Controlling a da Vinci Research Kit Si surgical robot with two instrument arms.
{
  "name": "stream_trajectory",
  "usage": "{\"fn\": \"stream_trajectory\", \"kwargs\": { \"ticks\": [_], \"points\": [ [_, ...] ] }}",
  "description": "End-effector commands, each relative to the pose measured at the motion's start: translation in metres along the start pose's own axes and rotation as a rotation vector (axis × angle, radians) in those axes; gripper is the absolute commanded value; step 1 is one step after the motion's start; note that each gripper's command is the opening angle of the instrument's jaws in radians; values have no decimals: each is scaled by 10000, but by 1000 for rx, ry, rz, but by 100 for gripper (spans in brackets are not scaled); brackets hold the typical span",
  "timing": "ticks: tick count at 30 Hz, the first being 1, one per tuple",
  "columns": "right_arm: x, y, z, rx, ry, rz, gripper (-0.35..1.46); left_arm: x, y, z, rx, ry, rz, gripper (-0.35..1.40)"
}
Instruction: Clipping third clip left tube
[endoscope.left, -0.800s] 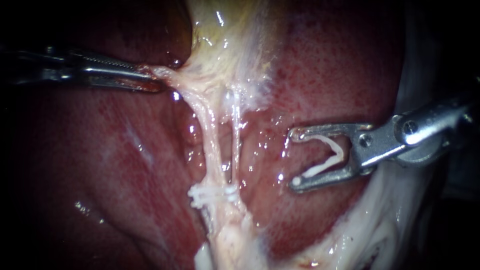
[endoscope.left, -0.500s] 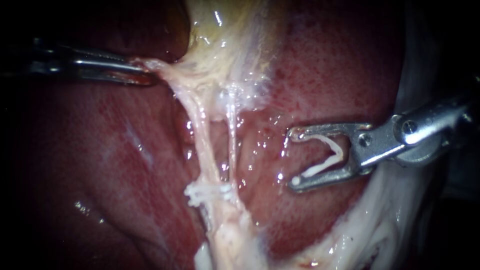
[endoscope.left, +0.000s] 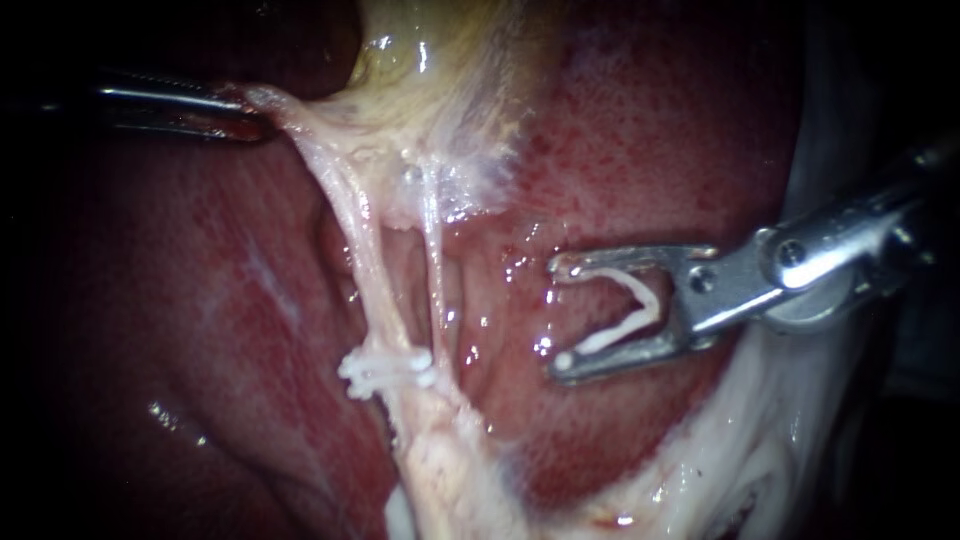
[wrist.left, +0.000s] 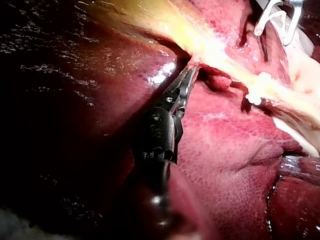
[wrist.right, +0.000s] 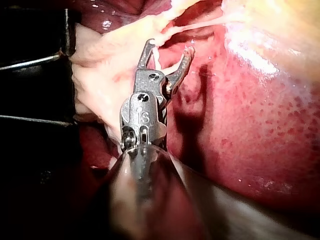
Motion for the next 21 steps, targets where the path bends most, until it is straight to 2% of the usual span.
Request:
{"fn": "stream_trajectory", "kwargs": {
  "ticks": [1,5,10,14,21],
  "points": [
    [2,1,6,2,14,28,50,0,1,0,1,0,1,-35],
    [10,7,32,10,44,124,50,0,3,2,3,0,1,-35],
    [13,17,60,18,63,200,50,0,4,4,5,0,0,-35],
    [8,29,80,25,78,244,50,-1,5,4,6,0,1,-35],
    [-14,46,101,59,83,293,50,-1,5,5,6,0,1,-35]
  ]
}}
